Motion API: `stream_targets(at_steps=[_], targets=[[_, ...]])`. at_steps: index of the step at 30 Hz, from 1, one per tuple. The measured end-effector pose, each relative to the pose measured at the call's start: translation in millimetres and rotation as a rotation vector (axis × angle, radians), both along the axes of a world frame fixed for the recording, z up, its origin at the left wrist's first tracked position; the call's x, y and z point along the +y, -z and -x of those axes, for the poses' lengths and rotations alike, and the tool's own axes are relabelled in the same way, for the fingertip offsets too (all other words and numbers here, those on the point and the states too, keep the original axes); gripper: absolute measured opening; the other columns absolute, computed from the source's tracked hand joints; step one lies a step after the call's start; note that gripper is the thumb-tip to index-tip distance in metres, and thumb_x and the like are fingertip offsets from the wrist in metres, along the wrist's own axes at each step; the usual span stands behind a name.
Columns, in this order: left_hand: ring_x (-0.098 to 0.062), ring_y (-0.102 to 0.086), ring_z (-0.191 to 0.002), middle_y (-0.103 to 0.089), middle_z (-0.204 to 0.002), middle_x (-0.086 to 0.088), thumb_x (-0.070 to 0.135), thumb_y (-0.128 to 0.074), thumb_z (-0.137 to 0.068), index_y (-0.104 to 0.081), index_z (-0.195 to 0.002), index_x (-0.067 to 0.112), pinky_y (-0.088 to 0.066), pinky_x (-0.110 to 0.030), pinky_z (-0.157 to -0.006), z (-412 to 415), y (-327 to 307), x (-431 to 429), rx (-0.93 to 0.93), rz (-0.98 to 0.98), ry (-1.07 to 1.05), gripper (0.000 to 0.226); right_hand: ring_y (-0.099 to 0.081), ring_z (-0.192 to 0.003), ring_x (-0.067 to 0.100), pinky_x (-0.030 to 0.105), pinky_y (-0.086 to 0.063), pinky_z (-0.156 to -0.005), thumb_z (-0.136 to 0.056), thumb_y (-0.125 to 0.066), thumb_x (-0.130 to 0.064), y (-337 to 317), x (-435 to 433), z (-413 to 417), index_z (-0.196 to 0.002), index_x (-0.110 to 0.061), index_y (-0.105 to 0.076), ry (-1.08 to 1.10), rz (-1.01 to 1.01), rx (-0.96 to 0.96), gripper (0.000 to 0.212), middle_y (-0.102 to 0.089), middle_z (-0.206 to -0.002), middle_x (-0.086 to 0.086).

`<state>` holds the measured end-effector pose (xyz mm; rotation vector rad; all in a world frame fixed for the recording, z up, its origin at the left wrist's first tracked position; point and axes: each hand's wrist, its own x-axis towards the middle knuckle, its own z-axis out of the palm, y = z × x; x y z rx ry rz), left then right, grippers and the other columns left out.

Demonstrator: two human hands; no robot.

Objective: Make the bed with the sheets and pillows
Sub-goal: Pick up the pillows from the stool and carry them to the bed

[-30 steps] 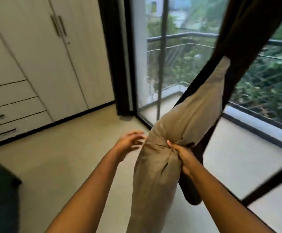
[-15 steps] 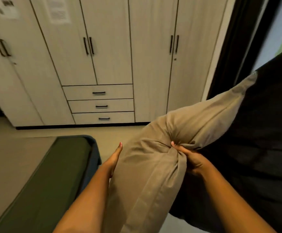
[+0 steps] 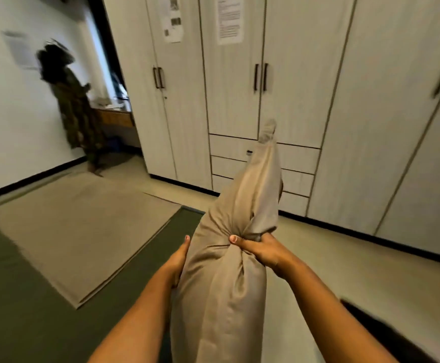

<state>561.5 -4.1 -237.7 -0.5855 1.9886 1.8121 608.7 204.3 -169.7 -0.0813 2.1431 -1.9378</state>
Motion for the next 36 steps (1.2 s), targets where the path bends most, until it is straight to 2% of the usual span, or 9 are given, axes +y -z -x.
stream_targets(at_steps=[3,9,13,15,18,21,26,32,36], targets=[[-0.034,-0.054,-0.118,-0.052,-0.137,-0.017,0.063,-0.036,-0.093,-0.045,-0.141,0.011,-0.046,-0.046,-0.099,29,15,-17,-0.02,-0.01,-0.197,0.072,-0.053,-0.107,0.009,0.022,-0.043,-0.092,-0.086,-0.067,-0.027,-20,20,46,-0.14,-0.011,-0.041,-0.075,0.051,0.02,0.062,-0.055,-0.123,-0.006],[-0.036,-0.06,-0.107,-0.064,-0.117,-0.017,0.085,-0.032,-0.075,-0.058,-0.124,0.015,-0.049,-0.049,-0.091,73,18,-14,-0.065,-0.245,-0.326,0.09,-0.061,-0.105,0.008,0.024,-0.046,-0.095,-0.078,-0.071,-0.033,-69,65,122,-0.136,-0.011,-0.047,-0.235,0.133,-0.03,0.066,-0.063,-0.125,-0.003],[-0.036,-0.057,-0.115,-0.057,-0.132,-0.013,0.092,-0.054,-0.054,-0.051,-0.135,0.026,-0.042,-0.056,-0.1,121,19,-20,0.063,-0.246,-0.362,0.105,-0.07,-0.086,0.005,0.018,-0.056,-0.069,-0.021,-0.092,-0.055,-63,92,159,-0.105,-0.021,-0.06,-0.287,0.253,-0.138,0.096,-0.074,-0.095,-0.009],[-0.034,-0.056,-0.115,-0.056,-0.132,-0.011,0.087,-0.058,-0.058,-0.05,-0.136,0.024,-0.04,-0.054,-0.103,135,13,-18,0.109,-0.236,-0.379,0.1,-0.072,-0.085,0.011,0.023,-0.058,-0.065,-0.016,-0.092,-0.056,-54,106,177,-0.103,-0.018,-0.063,-0.257,0.304,-0.197,0.099,-0.075,-0.095,-0.001],[-0.031,-0.058,-0.104,-0.062,-0.117,-0.01,0.062,-0.048,-0.088,-0.054,-0.129,0.02,-0.045,-0.043,-0.093,150,-9,-3,0.125,-0.182,-0.351,0.059,-0.07,-0.097,0.023,0.035,-0.057,-0.077,-0.042,-0.083,-0.065,-35,119,212,-0.119,-0.016,-0.063,-0.128,0.329,-0.317,0.093,-0.072,-0.106,0.009],[-0.027,-0.061,-0.098,-0.065,-0.111,-0.01,0.045,-0.05,-0.094,-0.058,-0.127,0.017,-0.047,-0.038,-0.088,183,6,-5,0.08,-0.181,-0.35,0.045,-0.067,-0.101,0.027,0.04,-0.053,-0.085,-0.074,-0.062,-0.063,-5,121,253,-0.123,-0.018,-0.062,0.004,0.309,-0.419,0.066,-0.071,-0.109,0.011],[-0.02,-0.057,-0.08,-0.063,-0.095,-0.008,0.029,-0.05,-0.096,-0.062,-0.102,0.013,-0.043,-0.03,-0.066,264,20,-7,0.097,-0.175,-0.423,0.021,-0.068,-0.089,0.028,0.037,-0.053,-0.072,-0.074,-0.071,-0.054,32,97,348,-0.113,-0.009,-0.065,0.137,0.278,-0.537,0.06,-0.073,-0.097,0.016],[-0.023,-0.056,-0.096,-0.062,-0.107,-0.007,0.036,-0.056,-0.091,-0.059,-0.119,0.011,-0.04,-0.034,-0.087,378,27,-40,0.119,-0.202,-0.495,0.037,-0.063,-0.085,0.029,0.038,-0.05,-0.07,-0.076,-0.073,-0.047,53,69,489,-0.118,-0.007,-0.061,0.197,0.133,-0.612,0.059,-0.067,-0.097,0.016],[-0.024,-0.062,-0.097,-0.069,-0.105,-0.008,0.058,-0.049,-0.09,-0.065,-0.112,0.015,-0.048,-0.036,-0.077,444,14,-75,0.086,-0.303,-0.489,0.051,-0.061,-0.086,0.026,0.038,-0.048,-0.079,-0.08,-0.071,-0.044,57,48,562,-0.13,-0.007,-0.054,0.163,0.018,-0.544,0.065,-0.065,-0.098,0.013]])
